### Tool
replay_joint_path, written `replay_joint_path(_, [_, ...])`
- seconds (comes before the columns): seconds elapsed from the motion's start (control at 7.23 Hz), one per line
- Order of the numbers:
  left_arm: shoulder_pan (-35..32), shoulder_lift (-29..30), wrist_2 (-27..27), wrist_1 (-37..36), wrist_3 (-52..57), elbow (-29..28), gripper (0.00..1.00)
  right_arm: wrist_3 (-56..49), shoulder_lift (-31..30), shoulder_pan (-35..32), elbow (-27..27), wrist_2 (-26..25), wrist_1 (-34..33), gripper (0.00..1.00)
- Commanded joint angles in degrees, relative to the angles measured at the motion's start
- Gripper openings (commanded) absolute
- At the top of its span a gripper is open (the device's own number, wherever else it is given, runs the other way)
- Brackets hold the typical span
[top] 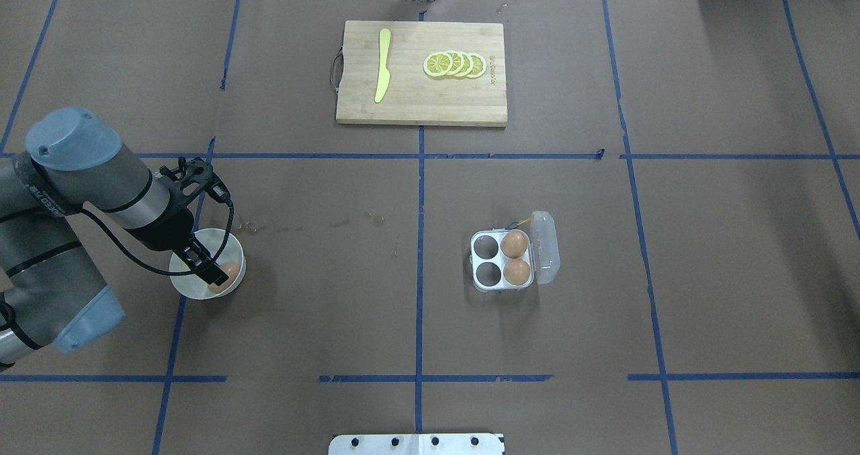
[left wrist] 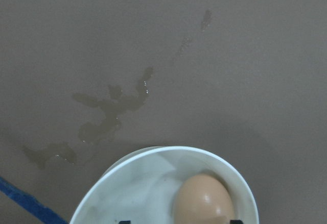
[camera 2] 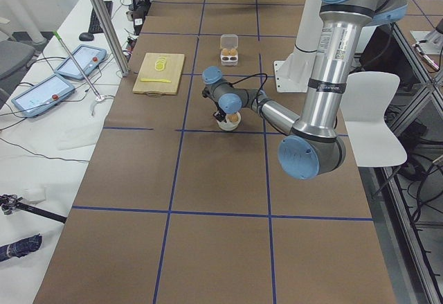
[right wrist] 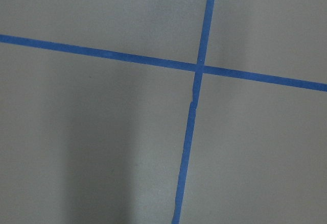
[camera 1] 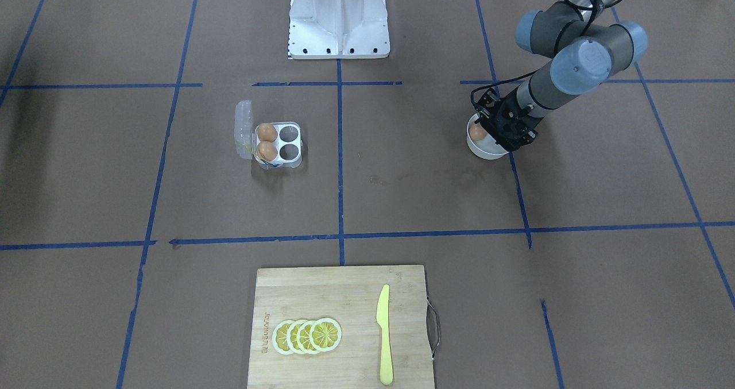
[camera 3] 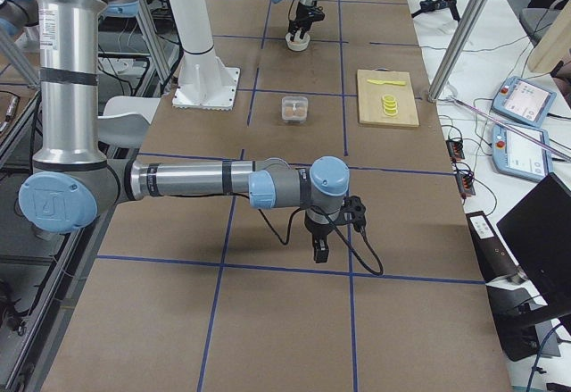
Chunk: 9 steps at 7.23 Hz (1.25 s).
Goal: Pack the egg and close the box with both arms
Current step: 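Close the left gripper on the brown egg inside the bowl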
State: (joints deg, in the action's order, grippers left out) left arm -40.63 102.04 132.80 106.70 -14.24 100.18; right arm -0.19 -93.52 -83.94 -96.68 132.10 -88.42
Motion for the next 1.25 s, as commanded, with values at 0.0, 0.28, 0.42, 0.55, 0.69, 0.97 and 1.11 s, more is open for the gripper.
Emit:
replay_joint_path(0.0, [0.73, 0.01, -0.08, 0.00, 0.00, -0.16, 0.71, -0.07, 0.00, 0.00, 0.09, 0.00, 0.00, 1.00])
replay_joint_path(0.28, [0.82, 0.09, -0.09, 0.00, 0.00, -0.51, 0.70, 0.02, 0.00, 0.00, 0.09, 0.00, 0.00, 1.00])
replay_joint_path(0.42, [0.82, 0.18, -0.09, 0.00, 0.00, -0.69, 0.68, 0.02, 0.00, 0.00, 0.09, 0.00, 0.00, 1.00])
replay_joint_path(0.55, [0.82, 0.27, -0.09, 0.00, 0.09, -0.69, 0.68, -0.07, 0.00, 0.00, 0.09, 0.00, 0.00, 1.00])
replay_joint_path(0.69, [0.82, 0.27, -0.09, 0.00, 0.09, -0.86, 0.68, 0.02, 0.00, 0.00, 0.09, 0.00, 0.00, 1.00])
replay_joint_path(0.97, [0.82, 1.06, -0.17, 0.00, 0.09, -1.74, 0.68, 0.02, 0.00, 0.00, 0.09, 0.00, 0.00, 1.00])
replay_joint_path(1.11, [0.82, 1.06, -0.17, 0.00, 0.09, -1.57, 0.66, 0.02, 0.00, 0.00, 0.09, 0.00, 0.00, 1.00])
